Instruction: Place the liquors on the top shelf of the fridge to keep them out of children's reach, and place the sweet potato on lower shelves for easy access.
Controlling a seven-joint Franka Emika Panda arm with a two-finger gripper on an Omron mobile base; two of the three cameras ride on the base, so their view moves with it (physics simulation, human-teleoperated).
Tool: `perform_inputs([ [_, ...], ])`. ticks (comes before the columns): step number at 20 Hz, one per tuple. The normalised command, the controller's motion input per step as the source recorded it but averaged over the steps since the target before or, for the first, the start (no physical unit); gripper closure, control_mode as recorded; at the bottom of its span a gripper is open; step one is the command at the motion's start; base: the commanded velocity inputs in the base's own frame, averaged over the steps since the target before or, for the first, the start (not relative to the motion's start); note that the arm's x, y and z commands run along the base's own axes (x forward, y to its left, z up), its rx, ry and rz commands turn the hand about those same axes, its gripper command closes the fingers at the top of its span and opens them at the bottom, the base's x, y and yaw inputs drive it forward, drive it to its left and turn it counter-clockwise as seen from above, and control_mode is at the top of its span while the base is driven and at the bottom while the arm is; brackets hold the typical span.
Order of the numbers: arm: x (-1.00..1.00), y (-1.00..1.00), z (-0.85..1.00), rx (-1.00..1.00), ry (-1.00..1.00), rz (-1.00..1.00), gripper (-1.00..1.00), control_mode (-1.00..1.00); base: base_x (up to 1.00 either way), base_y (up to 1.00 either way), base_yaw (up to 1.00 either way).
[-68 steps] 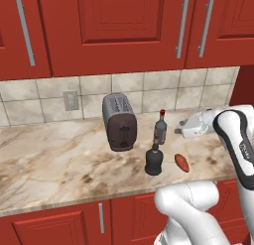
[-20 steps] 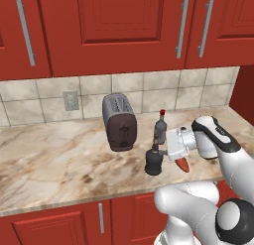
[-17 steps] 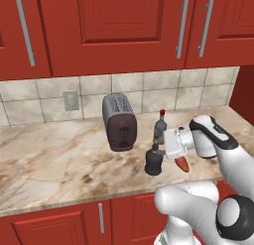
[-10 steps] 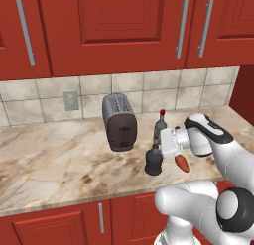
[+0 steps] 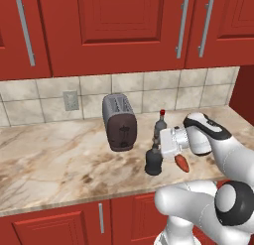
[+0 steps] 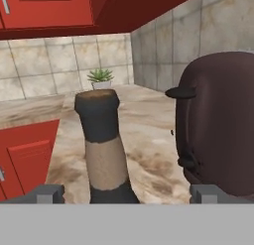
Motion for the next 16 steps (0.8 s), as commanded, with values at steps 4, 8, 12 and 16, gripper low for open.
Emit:
perform_inputs([
  [4, 0.0, 0.2, -0.27, -0.01, 0.0, 0.0, 1.0, -1.0, 0.0, 0.0, 0.0],
  [8, 0.0, 0.35, -0.3, -0.02, 0.0, 0.0, 1.0, -1.0, 0.0, 0.0, 0.0],
  [12, 0.0, 0.05, -0.02, 0.0, 0.0, 0.0, 1.0, -1.0, 0.0, 0.0, 0.0],
  [16, -0.09, 0.0, 0.04, 0.0, 0.0, 0.0, 1.0, -1.0, 0.0, 0.0, 0.0],
])
